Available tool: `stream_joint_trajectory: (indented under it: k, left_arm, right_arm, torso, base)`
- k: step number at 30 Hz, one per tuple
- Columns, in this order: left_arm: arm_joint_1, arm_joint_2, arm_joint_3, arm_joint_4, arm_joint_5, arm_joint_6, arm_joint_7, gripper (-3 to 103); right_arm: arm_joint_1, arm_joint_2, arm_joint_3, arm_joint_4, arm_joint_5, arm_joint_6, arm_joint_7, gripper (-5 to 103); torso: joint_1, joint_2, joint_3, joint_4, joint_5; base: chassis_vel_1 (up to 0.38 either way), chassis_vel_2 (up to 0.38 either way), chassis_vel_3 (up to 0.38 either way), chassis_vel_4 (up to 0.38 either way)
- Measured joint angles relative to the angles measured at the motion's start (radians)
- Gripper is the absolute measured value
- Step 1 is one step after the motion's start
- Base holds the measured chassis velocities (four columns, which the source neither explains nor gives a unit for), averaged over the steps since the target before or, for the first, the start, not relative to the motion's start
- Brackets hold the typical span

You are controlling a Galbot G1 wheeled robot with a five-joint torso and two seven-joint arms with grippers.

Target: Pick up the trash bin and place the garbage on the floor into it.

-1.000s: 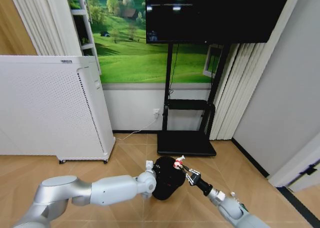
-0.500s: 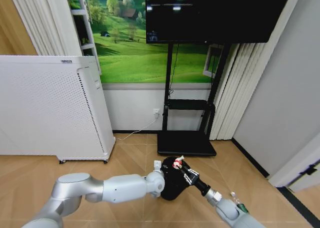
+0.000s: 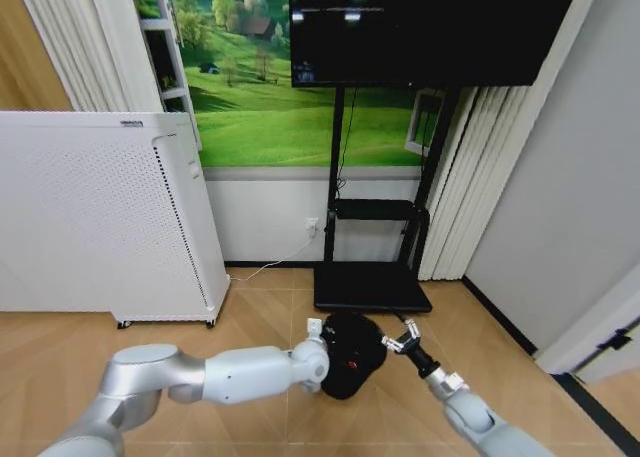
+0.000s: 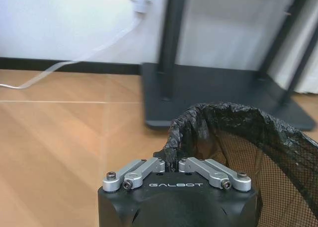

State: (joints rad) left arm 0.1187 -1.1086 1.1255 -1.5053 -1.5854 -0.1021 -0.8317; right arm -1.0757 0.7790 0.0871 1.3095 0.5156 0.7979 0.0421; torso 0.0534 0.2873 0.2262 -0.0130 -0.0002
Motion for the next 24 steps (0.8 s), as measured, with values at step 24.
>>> stream_joint_trajectory:
  k: [24]
  left_arm:
    - [0.130, 0.298, -0.156, -0.189, 0.091, 0.007, 0.013, 7]
  right_arm:
    - [-0.104, 0.095, 0.136, -0.145, -0.047, -0.012, 0.246, 100]
  torso:
    - [0.000, 0.000, 0.000, -0.0005, -0.0001]
  base:
    - [-0.006, -0.001, 0.007, 0.002]
